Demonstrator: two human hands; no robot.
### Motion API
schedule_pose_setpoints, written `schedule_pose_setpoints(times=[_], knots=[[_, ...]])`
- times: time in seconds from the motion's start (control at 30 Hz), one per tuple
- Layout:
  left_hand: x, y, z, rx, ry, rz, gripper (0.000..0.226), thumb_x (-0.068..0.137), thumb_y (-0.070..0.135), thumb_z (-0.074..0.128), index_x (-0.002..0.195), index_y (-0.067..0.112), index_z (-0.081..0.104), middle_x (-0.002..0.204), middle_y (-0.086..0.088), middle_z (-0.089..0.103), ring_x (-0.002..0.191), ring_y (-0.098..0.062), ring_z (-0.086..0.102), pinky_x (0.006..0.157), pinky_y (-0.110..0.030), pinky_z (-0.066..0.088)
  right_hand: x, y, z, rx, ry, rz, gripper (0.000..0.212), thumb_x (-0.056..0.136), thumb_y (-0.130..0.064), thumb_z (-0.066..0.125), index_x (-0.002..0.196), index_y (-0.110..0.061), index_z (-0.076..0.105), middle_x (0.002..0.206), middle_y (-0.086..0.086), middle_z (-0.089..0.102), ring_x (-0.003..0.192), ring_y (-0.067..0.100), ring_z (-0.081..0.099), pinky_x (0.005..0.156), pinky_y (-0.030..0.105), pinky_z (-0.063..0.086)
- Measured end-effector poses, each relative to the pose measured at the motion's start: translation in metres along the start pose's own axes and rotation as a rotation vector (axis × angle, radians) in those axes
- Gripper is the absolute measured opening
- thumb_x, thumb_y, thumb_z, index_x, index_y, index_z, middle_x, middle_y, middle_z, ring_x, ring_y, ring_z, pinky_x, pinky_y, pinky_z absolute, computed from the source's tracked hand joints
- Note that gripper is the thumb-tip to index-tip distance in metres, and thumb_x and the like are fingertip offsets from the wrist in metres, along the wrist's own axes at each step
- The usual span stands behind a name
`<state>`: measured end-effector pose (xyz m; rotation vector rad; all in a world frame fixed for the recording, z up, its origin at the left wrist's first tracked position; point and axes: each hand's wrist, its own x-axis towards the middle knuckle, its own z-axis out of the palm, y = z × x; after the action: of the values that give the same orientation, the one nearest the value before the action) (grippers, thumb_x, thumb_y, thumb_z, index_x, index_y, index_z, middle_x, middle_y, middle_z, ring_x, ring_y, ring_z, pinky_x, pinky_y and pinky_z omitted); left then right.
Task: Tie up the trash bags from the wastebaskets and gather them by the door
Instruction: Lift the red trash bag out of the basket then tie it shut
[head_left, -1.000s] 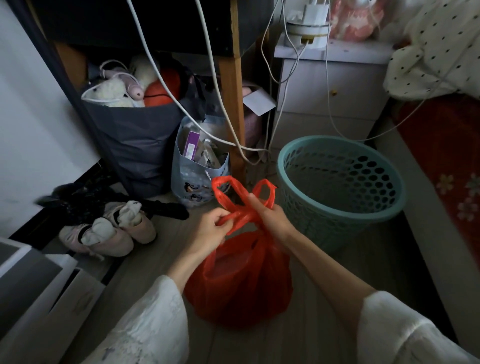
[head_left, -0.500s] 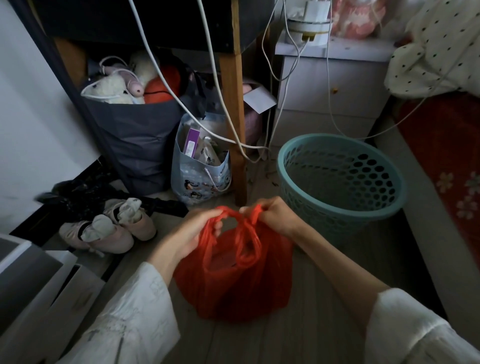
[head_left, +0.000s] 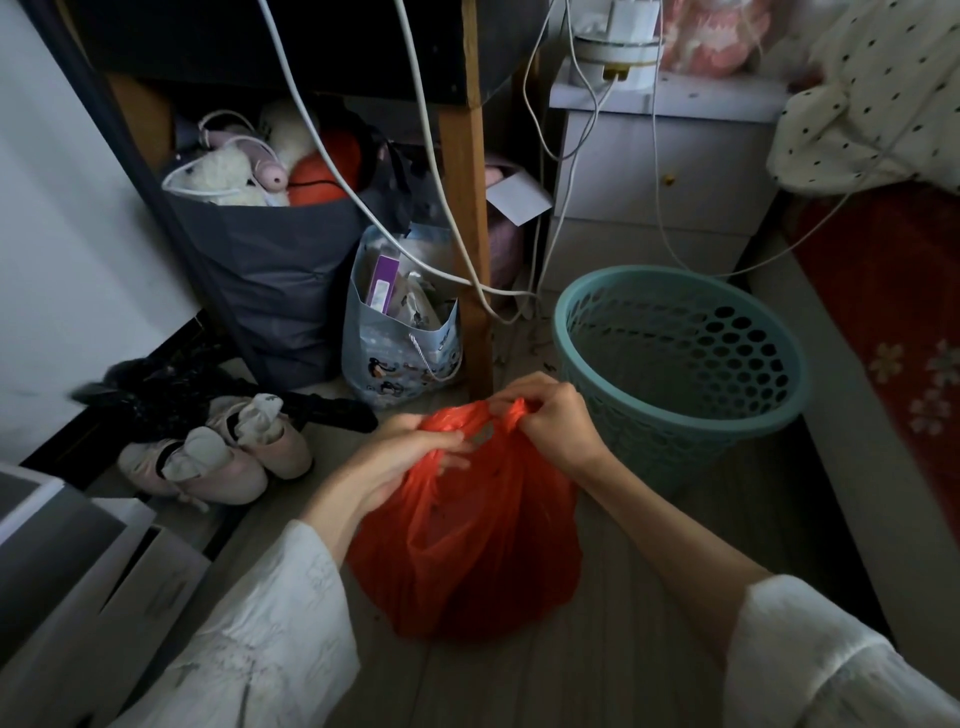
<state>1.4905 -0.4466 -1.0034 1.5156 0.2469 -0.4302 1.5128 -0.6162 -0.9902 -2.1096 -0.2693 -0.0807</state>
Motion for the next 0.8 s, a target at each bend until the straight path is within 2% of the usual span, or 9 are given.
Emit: schedule_pose_setpoints(times=[0.1, 0.2, 0.27, 0.37, 0.47, 0.6, 0.67, 0.7, 0.8], knots=[[0.002, 0.005, -0.004, -0.315, 0.032, 0.047, 0.025, 0.085, 0.002, 0.046, 0.106, 0.009, 0.059, 0.084, -0.01, 0.068, 0.072, -0.017, 0.063, 0.067, -0.027, 0.047, 0.0, 0.0, 0.0, 0.128, -0.029, 0.043, 0.015, 0.077, -0.007, 0.07, 0.09, -0.005, 0.075, 0.083, -0.009, 0.064, 0.088, 0.011, 0.063, 0.089, 0.024, 0.049], [0.004, 0.013, -0.007, -0.712, 0.098, 0.093, 0.021, 0.087, 0.007, 0.047, 0.104, 0.009, 0.059, 0.087, -0.008, 0.063, 0.079, -0.017, 0.06, 0.083, -0.029, 0.047, -0.002, -0.006, 0.002, 0.4, -0.026, 0.144, 0.02, 0.08, 0.0, 0.065, 0.098, 0.008, 0.069, 0.078, 0.002, 0.067, 0.068, -0.002, 0.064, 0.075, 0.015, 0.052], [0.006, 0.014, -0.008, -0.801, 0.153, 0.112, 0.017, 0.088, 0.004, 0.048, 0.096, 0.011, 0.06, 0.077, -0.004, 0.061, 0.069, -0.014, 0.061, 0.078, -0.028, 0.05, -0.002, -0.01, 0.004, 0.634, 0.035, 0.299, 0.021, 0.081, 0.004, 0.061, 0.099, 0.011, 0.067, 0.07, -0.001, 0.068, 0.06, -0.002, 0.064, 0.066, 0.014, 0.053], [0.007, 0.01, -0.008, -0.946, 0.25, 0.116, 0.023, 0.089, -0.001, 0.043, 0.079, 0.016, 0.055, 0.074, -0.006, 0.059, 0.051, -0.011, 0.064, 0.053, -0.024, 0.057, -0.003, -0.014, 0.001, 0.9, 0.12, 0.48, 0.018, 0.083, 0.005, 0.054, 0.087, -0.003, 0.07, 0.076, 0.004, 0.07, 0.075, 0.013, 0.065, 0.069, 0.023, 0.053], [0.009, 0.0, -0.01, -1.019, 0.313, 0.131, 0.029, 0.088, -0.007, 0.034, 0.072, 0.014, 0.047, 0.075, -0.008, 0.052, 0.061, -0.017, 0.06, 0.047, -0.028, 0.057, -0.005, -0.012, -0.003, 1.256, 0.184, 0.594, 0.028, 0.09, 0.001, 0.04, 0.072, -0.011, 0.057, 0.053, 0.001, 0.068, 0.061, 0.015, 0.064, 0.063, 0.026, 0.052], [0.015, -0.015, -0.021, -0.853, 0.484, 0.153, 0.036, 0.083, -0.013, 0.026, 0.079, 0.018, 0.043, 0.064, -0.004, 0.034, 0.052, -0.012, 0.032, 0.051, -0.025, 0.034, -0.009, 0.002, 0.001, 1.416, 0.223, 0.71, 0.028, 0.091, -0.006, 0.03, 0.068, -0.016, 0.044, 0.034, -0.003, 0.039, 0.035, 0.012, 0.036, 0.054, 0.029, 0.042], [0.016, -0.023, -0.033, -0.772, 0.548, 0.138, 0.039, 0.08, -0.013, 0.021, 0.079, 0.02, 0.041, 0.061, -0.002, 0.026, 0.041, -0.008, 0.029, 0.048, -0.022, 0.025, -0.016, 0.011, -0.003, 1.115, 0.165, 0.69, 0.034, 0.094, -0.017, 0.036, 0.061, -0.016, 0.042, 0.032, -0.004, 0.028, 0.028, 0.009, 0.027, 0.043, 0.023, 0.034], [0.016, -0.029, -0.039, -0.729, 0.577, 0.125, 0.04, 0.079, -0.013, 0.02, 0.078, 0.021, 0.04, 0.06, -0.001, 0.024, 0.036, -0.006, 0.029, 0.044, -0.02, 0.025, -0.022, 0.019, -0.005, 0.788, 0.091, 0.595, 0.037, 0.095, -0.023, 0.042, 0.059, -0.015, 0.044, 0.036, -0.002, 0.032, 0.031, 0.01, 0.031, 0.041, 0.023, 0.034], [0.016, -0.048, -0.049, -0.63, 0.626, 0.116, 0.043, 0.077, -0.013, 0.016, 0.077, 0.024, 0.037, 0.06, -0.001, 0.021, 0.029, -0.003, 0.028, 0.035, -0.011, 0.024, -0.037, 0.046, -0.004, -0.317, -0.287, 0.191, 0.032, 0.087, -0.039, 0.057, 0.069, -0.013, 0.06, 0.066, 0.011, 0.063, 0.062, 0.022, 0.058, 0.064, 0.034, 0.048]])
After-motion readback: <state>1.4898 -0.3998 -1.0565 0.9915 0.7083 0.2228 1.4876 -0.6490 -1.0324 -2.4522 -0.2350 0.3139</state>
